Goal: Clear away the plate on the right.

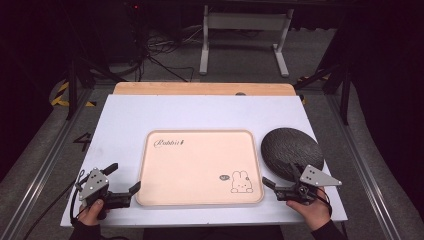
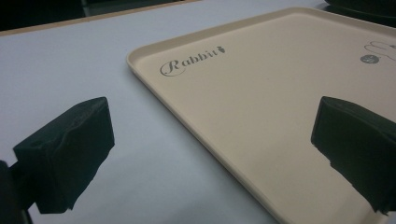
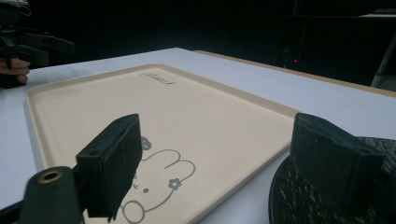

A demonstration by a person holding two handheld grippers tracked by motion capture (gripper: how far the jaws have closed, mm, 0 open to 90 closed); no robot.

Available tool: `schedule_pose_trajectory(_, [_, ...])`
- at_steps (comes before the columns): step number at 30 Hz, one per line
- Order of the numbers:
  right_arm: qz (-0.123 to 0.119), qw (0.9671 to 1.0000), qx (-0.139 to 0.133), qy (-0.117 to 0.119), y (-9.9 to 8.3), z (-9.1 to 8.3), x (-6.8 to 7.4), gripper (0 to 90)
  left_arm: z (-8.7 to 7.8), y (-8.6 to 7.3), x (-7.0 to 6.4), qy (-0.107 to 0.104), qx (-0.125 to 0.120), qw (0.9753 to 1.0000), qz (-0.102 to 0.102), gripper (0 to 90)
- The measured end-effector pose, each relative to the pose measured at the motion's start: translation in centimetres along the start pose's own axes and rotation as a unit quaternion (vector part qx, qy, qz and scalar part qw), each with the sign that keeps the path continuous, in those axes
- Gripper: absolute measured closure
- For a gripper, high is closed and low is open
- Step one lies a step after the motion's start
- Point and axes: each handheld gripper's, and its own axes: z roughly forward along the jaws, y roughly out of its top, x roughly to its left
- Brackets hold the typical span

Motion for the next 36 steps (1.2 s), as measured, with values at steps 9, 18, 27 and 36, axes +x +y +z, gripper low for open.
schedule_pose_trajectory(9, [-0.014,0.9995,-0.029,-0.003,1.9,-0.9,0.2,17.7,0.0,0.0,0.0,0.0,0.001,1.0,0.001,0.3])
schedule_pose_trajectory(18, [-0.013,0.9995,-0.026,-0.013,2.3,-1.6,-0.2,16.8,0.0,0.0,0.0,0.001,0.0,1.0,0.001,0.3])
schedule_pose_trajectory(27, [-0.089,0.9953,-0.003,-0.038,2.5,-2.1,0.0,18.1,0.0,0.0,0.0,0.003,-0.002,1.0,0.001,0.3])
schedule_pose_trajectory(36, [-0.233,0.968,0.042,-0.083,2.7,-2.7,0.8,22.1,0.0,0.0,-0.1,0.003,0.0,1.0,0.002,0.3])
